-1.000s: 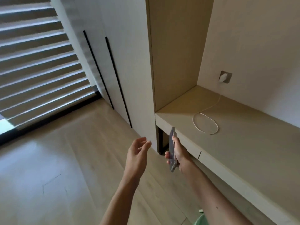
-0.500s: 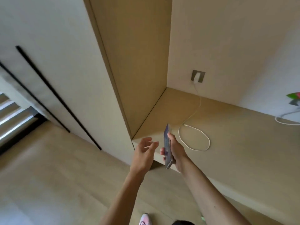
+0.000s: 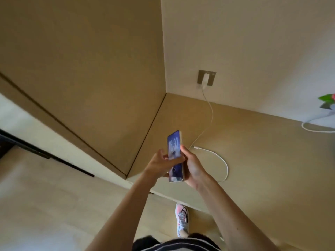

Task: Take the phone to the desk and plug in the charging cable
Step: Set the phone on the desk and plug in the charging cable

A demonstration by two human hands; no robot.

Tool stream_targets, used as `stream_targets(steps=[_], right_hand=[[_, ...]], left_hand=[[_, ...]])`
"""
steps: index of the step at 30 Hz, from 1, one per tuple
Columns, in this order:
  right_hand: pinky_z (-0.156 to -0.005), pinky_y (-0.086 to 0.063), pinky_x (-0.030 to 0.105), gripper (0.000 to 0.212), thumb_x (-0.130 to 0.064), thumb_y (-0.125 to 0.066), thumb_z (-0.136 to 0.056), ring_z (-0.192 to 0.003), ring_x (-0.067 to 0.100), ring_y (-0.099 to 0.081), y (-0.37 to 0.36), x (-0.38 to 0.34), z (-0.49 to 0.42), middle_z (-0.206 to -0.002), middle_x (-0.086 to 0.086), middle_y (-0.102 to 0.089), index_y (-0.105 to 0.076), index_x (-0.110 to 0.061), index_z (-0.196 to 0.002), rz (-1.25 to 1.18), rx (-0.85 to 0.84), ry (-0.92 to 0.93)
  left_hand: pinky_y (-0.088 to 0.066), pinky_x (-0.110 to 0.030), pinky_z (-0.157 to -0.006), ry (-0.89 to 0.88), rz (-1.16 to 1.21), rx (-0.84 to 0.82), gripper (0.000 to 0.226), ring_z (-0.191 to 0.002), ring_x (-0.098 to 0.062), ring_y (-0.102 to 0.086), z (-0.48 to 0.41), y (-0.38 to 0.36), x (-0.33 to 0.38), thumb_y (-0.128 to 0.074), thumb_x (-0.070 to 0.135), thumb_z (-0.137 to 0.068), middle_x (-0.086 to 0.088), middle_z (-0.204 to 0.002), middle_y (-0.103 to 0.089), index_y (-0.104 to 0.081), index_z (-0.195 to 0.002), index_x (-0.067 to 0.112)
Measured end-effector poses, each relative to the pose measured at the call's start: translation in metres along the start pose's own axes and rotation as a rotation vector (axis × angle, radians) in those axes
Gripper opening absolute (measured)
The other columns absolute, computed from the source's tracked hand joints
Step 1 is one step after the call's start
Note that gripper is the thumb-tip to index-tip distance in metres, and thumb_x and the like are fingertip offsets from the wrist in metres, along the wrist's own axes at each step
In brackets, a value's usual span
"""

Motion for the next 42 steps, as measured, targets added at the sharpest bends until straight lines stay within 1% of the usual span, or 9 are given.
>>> stream_targets(steps=[2, 5, 9, 13, 15, 19, 26, 28, 42], right_hand=[[-0.099, -0.053, 0.050, 0.050, -0.050, -0.053, -0.095, -0.116, 0.034, -0.066, 0.004, -0.007, -0.013, -0.123, 0.017, -0.072, -0.067, -0.015, -0.128, -0.048, -0.012, -0.021], [-0.081, -0.057, 0.042, 0.045, -0.042, -0.051, -0.099, -0.107, 0.031, -0.068, 0.004, -0.016, -0.027, -0.125, 0.018, -0.071, -0.065, -0.011, -0.129, -0.137, -0.035, -0.064], [-0.104, -0.047, 0.044, 0.043, -0.035, -0.047, -0.102, -0.114, 0.030, -0.061, 0.019, -0.022, -0.049, -0.132, 0.019, -0.065, -0.062, -0.007, -0.132, -0.134, 0.038, -0.081], [-0.112, -0.036, 0.045, 0.027, -0.037, -0.051, -0.098, -0.105, 0.025, -0.061, 0.048, -0.022, -0.062, -0.108, 0.010, -0.068, -0.067, -0.016, -0.104, 0.100, 0.169, -0.104], [-0.114, -0.037, 0.046, 0.035, -0.035, -0.050, -0.100, -0.117, 0.028, -0.061, 0.072, -0.018, -0.068, -0.121, 0.015, -0.066, -0.064, -0.009, -0.119, 0.147, 0.278, -0.130], [-0.109, -0.042, 0.045, 0.040, -0.029, -0.051, -0.101, -0.116, 0.029, -0.063, 0.108, -0.007, -0.076, -0.127, 0.020, -0.067, -0.058, -0.002, -0.130, 0.164, 0.419, -0.137], [-0.083, -0.050, 0.034, 0.012, -0.027, -0.057, -0.098, -0.090, 0.023, -0.067, 0.124, -0.001, -0.089, -0.101, 0.011, -0.069, -0.062, -0.016, -0.100, 0.112, 0.489, -0.066], [-0.079, -0.050, 0.032, 0.010, -0.027, -0.058, -0.097, -0.089, 0.023, -0.068, 0.126, -0.003, -0.092, -0.099, 0.010, -0.069, -0.062, -0.018, -0.098, 0.112, 0.506, -0.042], [-0.076, -0.048, 0.033, 0.009, -0.025, -0.057, -0.097, -0.080, 0.021, -0.069, 0.143, 0.000, -0.099, -0.088, 0.005, -0.070, -0.064, -0.019, -0.096, 0.154, 0.532, -0.017]], left_hand=[[-0.063, -0.036, -0.071, -0.029, -0.068, 0.011, 0.055, -0.084, -0.014, -0.074, -0.025, -0.002, 0.008, -0.087, 0.045, -0.064, 0.000, -0.100, -0.072, -0.059, -0.105, 0.020], [-0.061, -0.033, -0.071, -0.039, -0.116, 0.025, 0.050, -0.085, -0.015, -0.073, -0.054, -0.002, 0.012, -0.087, 0.045, -0.063, 0.000, -0.100, -0.073, -0.060, -0.102, 0.028], [-0.060, -0.036, -0.079, -0.026, -0.289, 0.108, 0.053, -0.084, -0.014, -0.071, -0.096, 0.000, 0.011, -0.089, 0.046, -0.057, 0.002, -0.097, -0.073, -0.062, -0.099, 0.028], [-0.059, -0.038, -0.082, -0.030, -0.498, 0.179, 0.058, -0.087, -0.021, -0.072, -0.141, -0.002, 0.010, -0.089, 0.049, -0.054, -0.002, -0.098, -0.073, -0.066, -0.100, 0.023], [-0.058, -0.038, -0.081, -0.013, -0.604, 0.205, 0.066, -0.090, -0.024, -0.070, -0.162, -0.003, 0.011, -0.087, 0.055, -0.051, -0.005, -0.103, -0.069, -0.066, -0.103, 0.020], [-0.048, -0.035, -0.077, 0.045, -0.752, 0.281, 0.087, -0.103, -0.032, -0.062, -0.205, -0.008, 0.007, -0.086, 0.057, -0.051, -0.012, -0.119, -0.053, -0.056, -0.119, 0.011], [-0.039, -0.035, -0.081, 0.048, -0.924, 0.410, 0.085, -0.112, -0.034, -0.054, -0.243, -0.017, -0.001, -0.082, 0.054, -0.059, -0.015, -0.124, -0.053, -0.049, -0.119, 0.005], [-0.041, -0.036, -0.086, 0.066, -0.935, 0.424, 0.087, -0.110, -0.034, -0.055, -0.247, -0.018, -0.004, -0.082, 0.055, -0.057, -0.015, -0.122, -0.053, -0.049, -0.119, 0.005], [-0.036, -0.033, -0.073, 0.037, -0.817, 0.508, 0.085, -0.110, -0.034, -0.052, -0.259, -0.021, -0.014, -0.084, 0.048, -0.053, -0.014, -0.122, -0.050, -0.045, -0.116, 0.007]])
Point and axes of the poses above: each hand's wrist, its own z-axis away from the middle knuckle, its own y-axis out of the back of the hand, x = y × z, the point moved 7 cm from there along -z, towards the middle knuckle
